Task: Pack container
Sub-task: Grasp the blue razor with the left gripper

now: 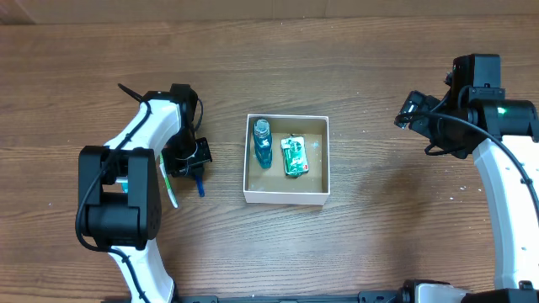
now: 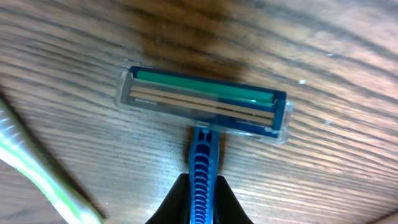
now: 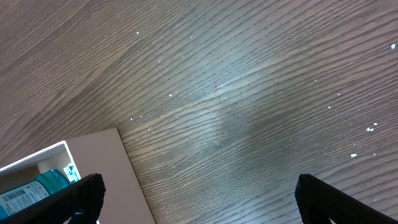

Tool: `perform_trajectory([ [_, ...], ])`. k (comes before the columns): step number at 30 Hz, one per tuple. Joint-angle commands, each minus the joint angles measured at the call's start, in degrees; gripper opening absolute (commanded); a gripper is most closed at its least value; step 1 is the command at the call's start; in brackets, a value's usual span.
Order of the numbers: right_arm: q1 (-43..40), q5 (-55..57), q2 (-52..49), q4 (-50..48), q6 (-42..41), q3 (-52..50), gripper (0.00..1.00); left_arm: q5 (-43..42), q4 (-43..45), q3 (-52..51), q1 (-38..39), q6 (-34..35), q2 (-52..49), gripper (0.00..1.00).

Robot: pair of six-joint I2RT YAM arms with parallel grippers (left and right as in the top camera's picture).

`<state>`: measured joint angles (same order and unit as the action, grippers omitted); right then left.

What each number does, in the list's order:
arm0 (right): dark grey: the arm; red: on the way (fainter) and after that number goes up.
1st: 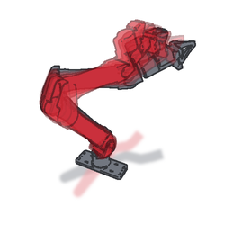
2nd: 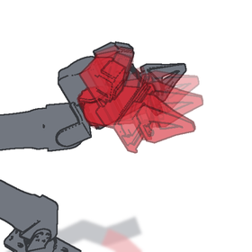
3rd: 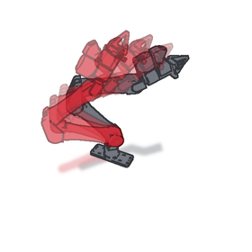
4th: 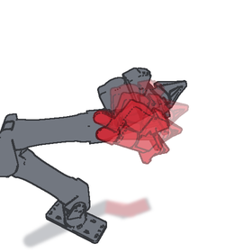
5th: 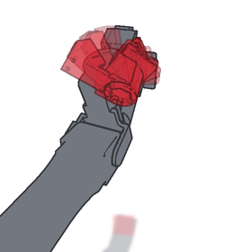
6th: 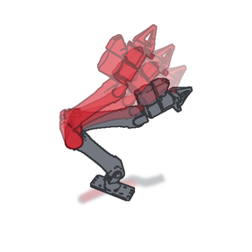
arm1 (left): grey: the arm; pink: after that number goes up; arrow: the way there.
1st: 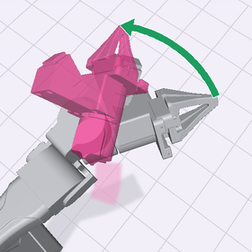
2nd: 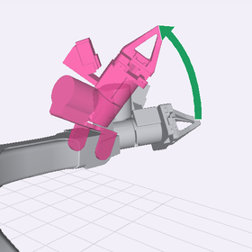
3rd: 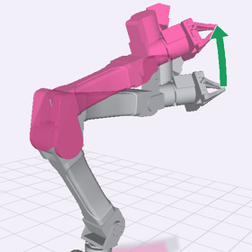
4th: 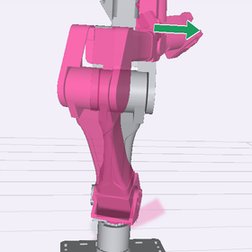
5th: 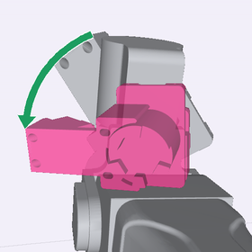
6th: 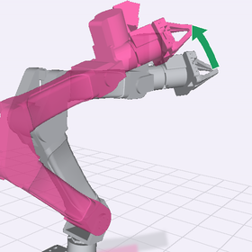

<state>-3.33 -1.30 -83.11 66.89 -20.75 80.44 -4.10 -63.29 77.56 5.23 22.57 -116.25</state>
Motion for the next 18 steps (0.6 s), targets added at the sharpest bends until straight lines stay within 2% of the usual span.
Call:
perform_trajectory([
  [1,-0.1,-0.3,0.0,-0.5,0.2,-0.1,1.0,1.5,-1.8,4.8,2.1,-0.5,9.3,0.04],
  [5,-0.1,-0.3,0.0,-0.7,0.2,-0.1,1.0,4.0,-1.0,7.4,9.8,-4.5,23.8,0.04],
  [9,-0.1,-0.3,0.0,-0.8,0.8,-0.1,1.0,7.2,3.0,7.4,23.9,-17.4,32.8,0.04],
  [11,-0.1,-0.3,0.0,-0.8,0.8,-0.1,1.0,10.7,3.2,7.2,30.0,-22.8,32.5,0.04],
  [14,-0.1,-0.3,0.0,-0.8,0.8,-0.1,1.0,11.1,3.7,6.6,34.7,-28.2,29.5,0.04],
  [18,-0.1,-0.3,0.0,-0.8,0.8,-0.1,1.0,10.1,3.7,6.3,36.6,-29.2,22.5,0.04],
])
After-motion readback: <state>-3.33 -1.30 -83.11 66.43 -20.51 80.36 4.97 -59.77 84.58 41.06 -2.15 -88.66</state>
